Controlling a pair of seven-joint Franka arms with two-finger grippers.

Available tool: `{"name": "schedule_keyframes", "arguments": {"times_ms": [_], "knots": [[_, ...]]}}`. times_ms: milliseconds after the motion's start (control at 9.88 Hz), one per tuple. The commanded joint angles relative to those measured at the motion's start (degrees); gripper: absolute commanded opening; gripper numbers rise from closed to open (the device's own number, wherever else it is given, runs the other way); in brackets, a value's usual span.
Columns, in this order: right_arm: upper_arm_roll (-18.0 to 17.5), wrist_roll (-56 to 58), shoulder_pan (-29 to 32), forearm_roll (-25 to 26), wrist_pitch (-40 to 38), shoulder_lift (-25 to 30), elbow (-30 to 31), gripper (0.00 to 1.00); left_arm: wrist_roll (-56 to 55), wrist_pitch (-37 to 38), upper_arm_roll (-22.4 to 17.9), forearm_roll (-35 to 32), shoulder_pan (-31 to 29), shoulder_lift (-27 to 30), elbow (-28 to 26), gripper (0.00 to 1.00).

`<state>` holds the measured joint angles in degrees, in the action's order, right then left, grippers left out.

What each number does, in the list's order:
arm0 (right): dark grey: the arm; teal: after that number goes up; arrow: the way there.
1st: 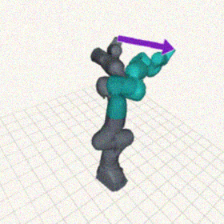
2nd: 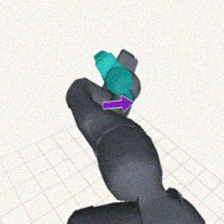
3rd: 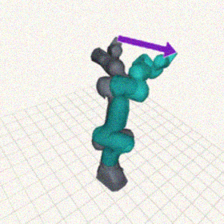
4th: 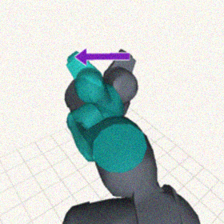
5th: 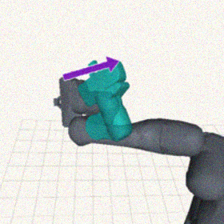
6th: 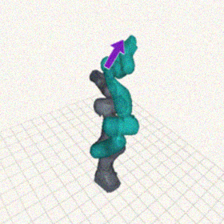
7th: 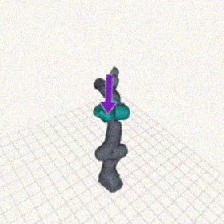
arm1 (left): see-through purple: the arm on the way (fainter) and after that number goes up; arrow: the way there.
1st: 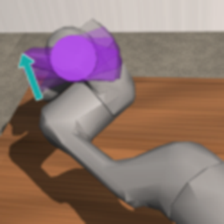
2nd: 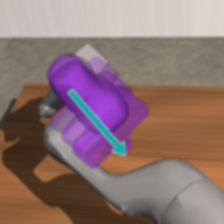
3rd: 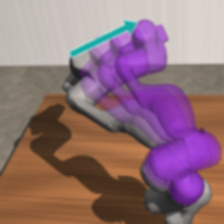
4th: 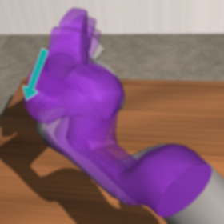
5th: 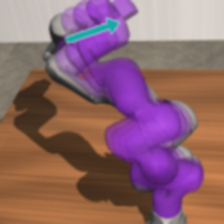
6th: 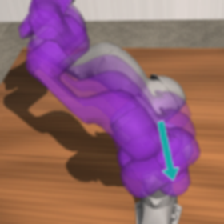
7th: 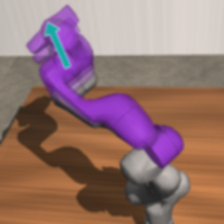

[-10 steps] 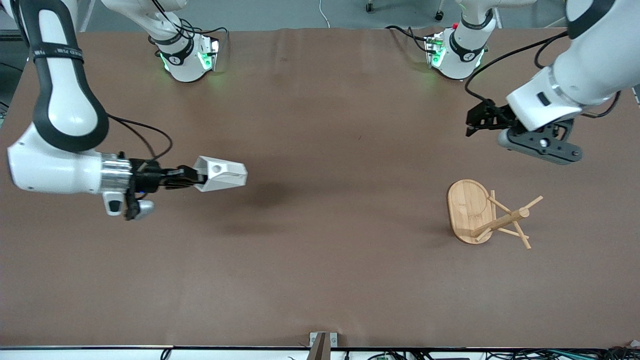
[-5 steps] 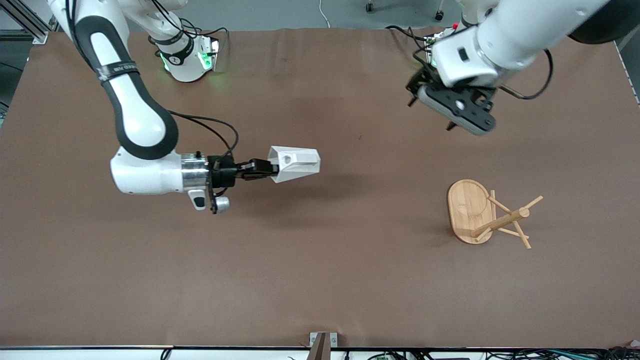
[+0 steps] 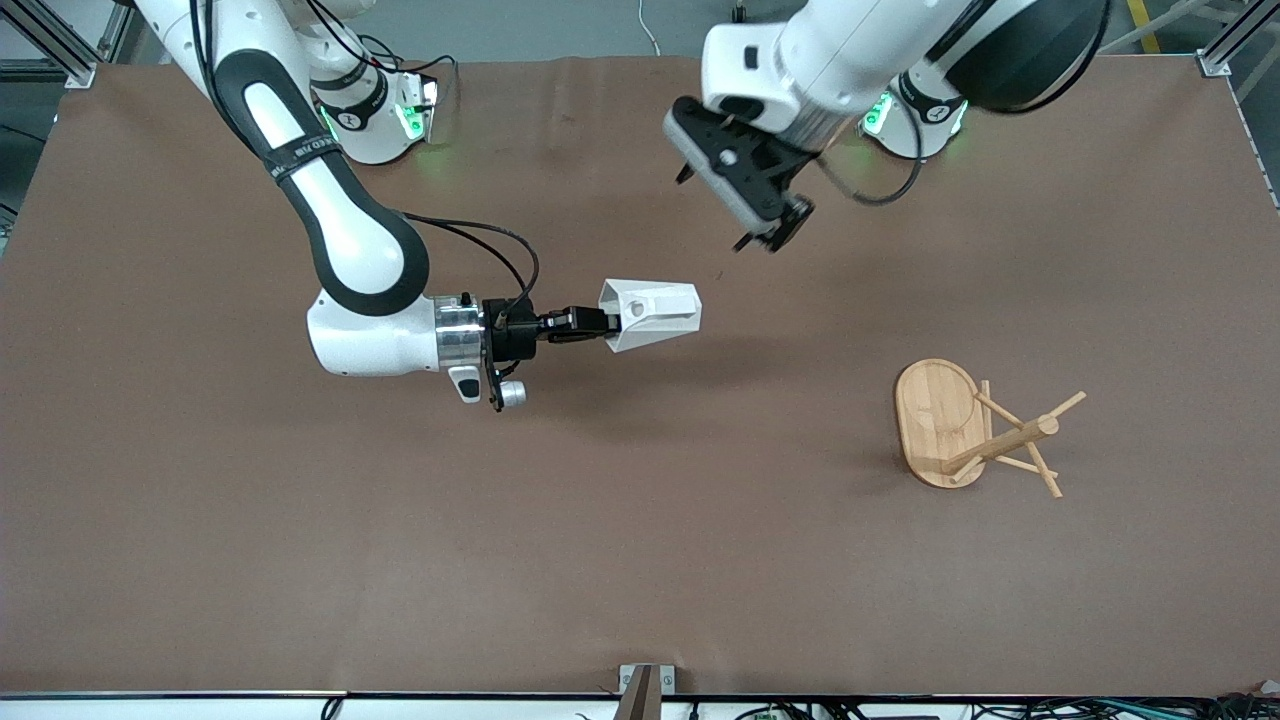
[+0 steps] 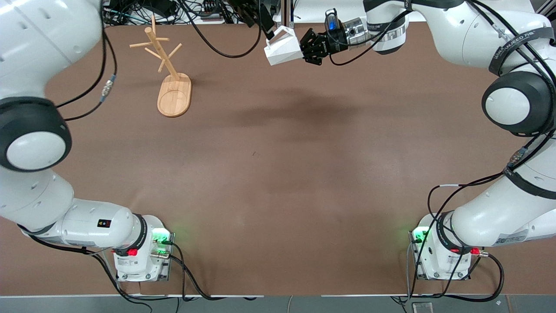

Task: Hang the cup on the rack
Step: 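Lift the cup with the right gripper while the left gripper approaches, then grasp the cup rim with the left gripper beside the right gripper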

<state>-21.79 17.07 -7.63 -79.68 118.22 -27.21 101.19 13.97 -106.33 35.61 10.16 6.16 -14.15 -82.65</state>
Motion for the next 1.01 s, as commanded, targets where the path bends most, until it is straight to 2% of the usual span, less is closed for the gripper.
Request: {"name": "schedule_keyframes", "arguments": {"times_ms": [0, 304, 911], "knots": [[-2.1, 0.9, 1.1, -2.0, -0.4, 1.2, 2.0, 0.00, 6.1, -2.2, 0.2, 3.6, -1.1, -3.1, -0.5, 1.00], [-2.4, 0.8, 1.1, -2.0, -0.4, 2.3, 2.2, 0.00, 13.2, -5.3, 0.2, 4.0, -1.2, -6.9, -0.8, 1.00], [-2.5, 0.6, 1.3, -2.1, -1.6, 5.1, 3.3, 0.00, 14.6, -6.8, 0.2, 3.0, -0.1, -9.3, -2.5, 1.00]]}}
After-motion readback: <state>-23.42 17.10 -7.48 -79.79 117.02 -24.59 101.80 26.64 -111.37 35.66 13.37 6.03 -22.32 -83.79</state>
